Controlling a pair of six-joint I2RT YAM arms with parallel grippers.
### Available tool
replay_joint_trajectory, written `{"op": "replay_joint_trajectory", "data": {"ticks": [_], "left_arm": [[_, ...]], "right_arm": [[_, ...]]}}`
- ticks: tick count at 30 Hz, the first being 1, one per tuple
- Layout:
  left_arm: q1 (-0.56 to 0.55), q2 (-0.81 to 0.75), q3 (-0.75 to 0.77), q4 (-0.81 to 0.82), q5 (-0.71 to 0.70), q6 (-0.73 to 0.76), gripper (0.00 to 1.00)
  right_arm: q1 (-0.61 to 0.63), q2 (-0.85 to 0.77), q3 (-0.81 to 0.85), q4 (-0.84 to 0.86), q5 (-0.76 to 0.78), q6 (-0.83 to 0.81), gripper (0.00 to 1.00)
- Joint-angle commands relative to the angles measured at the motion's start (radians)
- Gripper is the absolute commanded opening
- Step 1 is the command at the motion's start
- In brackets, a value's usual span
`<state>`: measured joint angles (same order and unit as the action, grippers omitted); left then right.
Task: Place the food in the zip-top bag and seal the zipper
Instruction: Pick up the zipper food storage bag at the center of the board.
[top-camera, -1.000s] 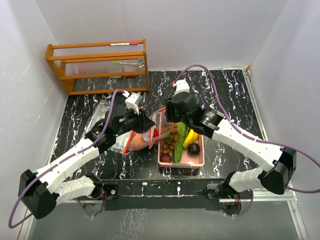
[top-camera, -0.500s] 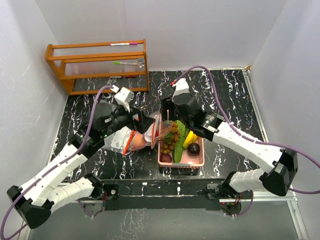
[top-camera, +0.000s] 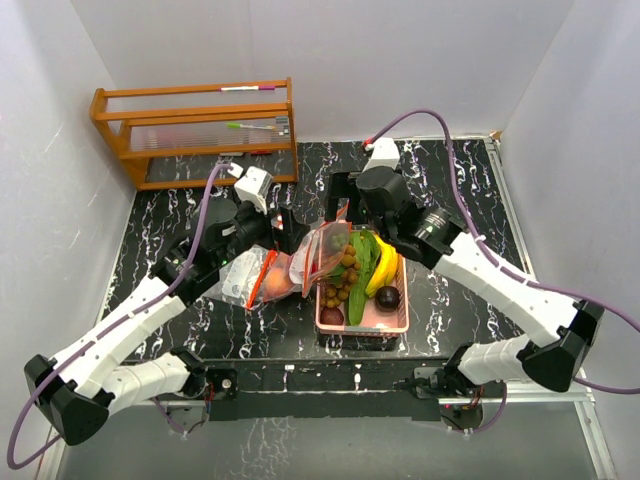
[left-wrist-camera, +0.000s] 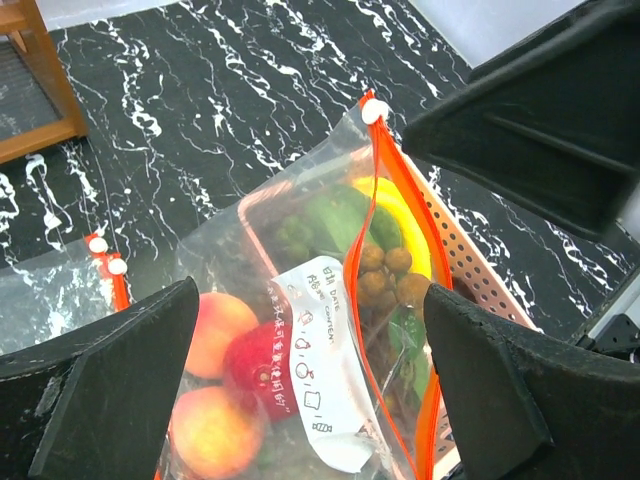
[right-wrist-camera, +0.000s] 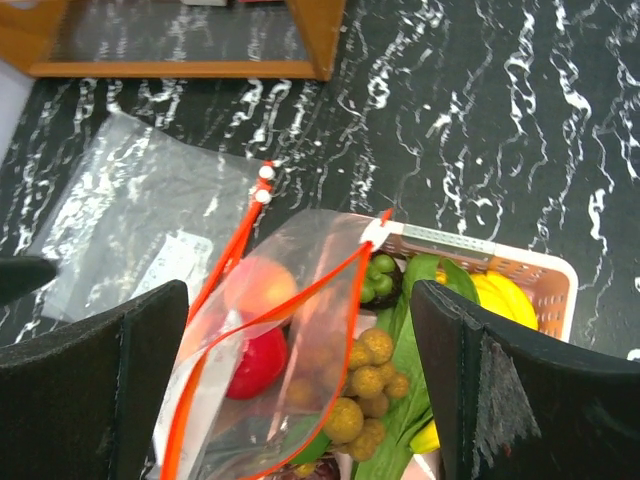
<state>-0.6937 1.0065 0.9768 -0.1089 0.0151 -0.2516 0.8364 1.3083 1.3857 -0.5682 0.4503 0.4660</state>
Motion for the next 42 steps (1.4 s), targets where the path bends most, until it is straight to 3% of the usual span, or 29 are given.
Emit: {"op": "replay_joint_trajectory", "data": {"ticks": [1, 13, 16, 19, 23, 27, 33, 39, 42], "left_arm": [[0.000, -0.023, 0.028, 0.033, -0.012, 0.006, 0.92], [0.000, -0.067, 0.033, -0.024, -0.024, 0.050, 0.90], [0.000, -0.068, 0.036, -0.036, -0.027, 0.054, 0.89], [0.000, -0.073, 0.053, -0.057, -0.034, 0.065, 0.92], [0.000, -0.073, 0.083, -0.086, -0.045, 0.094, 0.96], [0.000, -0.072, 0.132, -0.127, -0.063, 0.129, 0.97], [0.000, -0.098, 0.196, -0.141, -0.019, 0.190, 0.97], [0.000, -0.160, 0.120, -0.052, 0.266, 0.276, 0.97], [0.000, -0.222, 0.093, 0.010, 0.308, 0.312, 0.98]], "right_arm": [[-0.090, 0.046, -0.016, -0.032, -0.067, 0.084, 0.96], [-0.121, 0.050, -0.107, 0.119, -0.209, 0.146, 0.78], [-0.123, 0.056, -0.116, 0.125, -0.217, 0.135, 0.58], [-0.123, 0.067, -0.122, 0.111, -0.215, 0.120, 0.48], [-0.122, 0.065, -0.138, 0.149, -0.263, 0.058, 0.20], [-0.122, 0.058, -0.111, 0.244, -0.409, -0.110, 0.08], [-0.122, 0.083, 0.022, 0.258, -0.666, -0.407, 0.08], [-0.129, 0.056, 0.079, 0.248, -0.761, -0.547, 0.08], [-0.138, 0.044, 0.126, 0.245, -0.828, -0.581, 0.08]]}}
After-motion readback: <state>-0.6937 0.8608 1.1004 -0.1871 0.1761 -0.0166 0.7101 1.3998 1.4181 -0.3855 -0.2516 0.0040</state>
